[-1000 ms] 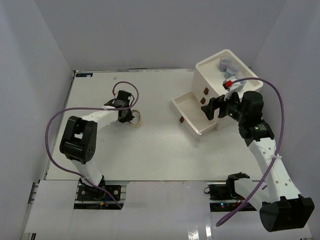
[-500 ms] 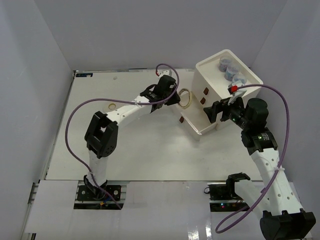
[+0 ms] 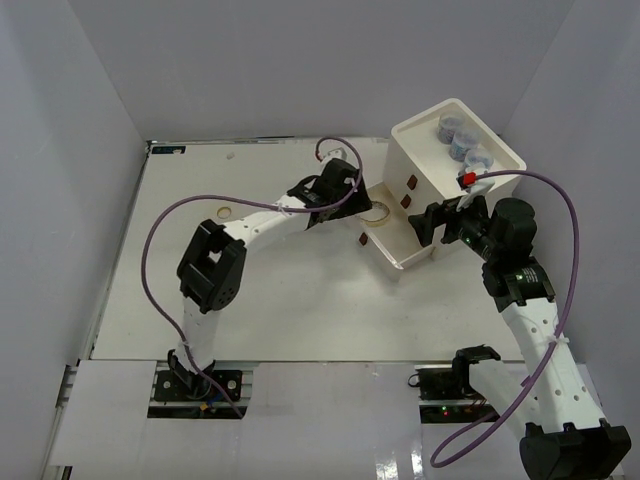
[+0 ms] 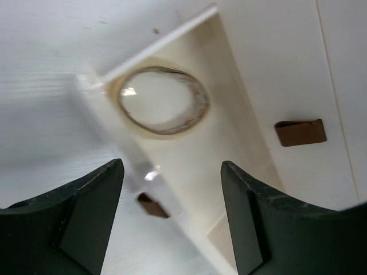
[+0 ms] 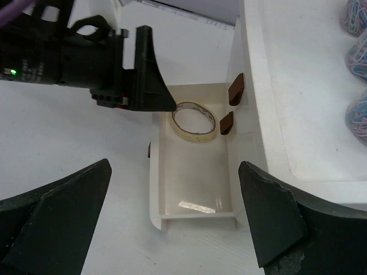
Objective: Sort the stationery into containers
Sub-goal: Place the stationery in the drawer, then pick up the stationery from the center of the board.
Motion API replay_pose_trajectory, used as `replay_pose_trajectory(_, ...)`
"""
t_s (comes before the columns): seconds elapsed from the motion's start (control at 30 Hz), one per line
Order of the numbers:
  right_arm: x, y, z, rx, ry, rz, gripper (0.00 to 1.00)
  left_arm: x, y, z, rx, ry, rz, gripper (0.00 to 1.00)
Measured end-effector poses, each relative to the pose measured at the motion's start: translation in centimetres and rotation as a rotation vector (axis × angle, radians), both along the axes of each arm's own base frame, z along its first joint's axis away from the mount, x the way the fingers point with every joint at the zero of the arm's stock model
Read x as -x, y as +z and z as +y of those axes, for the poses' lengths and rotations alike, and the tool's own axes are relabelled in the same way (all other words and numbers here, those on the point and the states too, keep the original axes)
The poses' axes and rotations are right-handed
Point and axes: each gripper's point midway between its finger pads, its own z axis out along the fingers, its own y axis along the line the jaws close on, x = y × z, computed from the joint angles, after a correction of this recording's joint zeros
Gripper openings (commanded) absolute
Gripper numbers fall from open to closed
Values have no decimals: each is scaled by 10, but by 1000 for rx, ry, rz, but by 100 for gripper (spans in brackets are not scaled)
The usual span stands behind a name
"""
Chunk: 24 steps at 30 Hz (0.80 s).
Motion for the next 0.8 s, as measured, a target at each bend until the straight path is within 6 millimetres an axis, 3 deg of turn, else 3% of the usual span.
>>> replay_pose_trajectory(0.07, 0, 1, 0, 0, 0, -3, 98, 1, 9, 34, -34, 35, -16, 81)
replay_pose_trajectory(0.13, -1, 1, 0, -1, 1, -3, 98, -3, 17, 83, -76, 96, -28, 82)
replay_pose_trajectory(0.27, -1, -2, 1, -1, 4, -2, 98, -26, 33, 196, -147, 272, -63, 84)
replay_pose_trajectory(0.3, -1, -4, 1, -1, 4, 1, 98, -34, 35, 240, -168, 352, -65, 84)
replay_pose_trajectory(0.4, -1, -7, 1, 0, 4, 5, 98, -43, 25, 327, -230, 507, -41, 85)
replay_pose_trajectory(0.47, -1, -8, 1, 0, 4, 6, 98, -43, 9, 363, -257, 562, 5, 85)
replay_pose_trajectory(0.6, -1, -10, 2, 1, 6, 10, 98, -40, -35, 402, -304, 614, 115, 85)
replay_pose_trajectory(0.8, -1, -10, 3, 1, 11, 10, 98, -30, -96, 415, -369, 587, 266, 84)
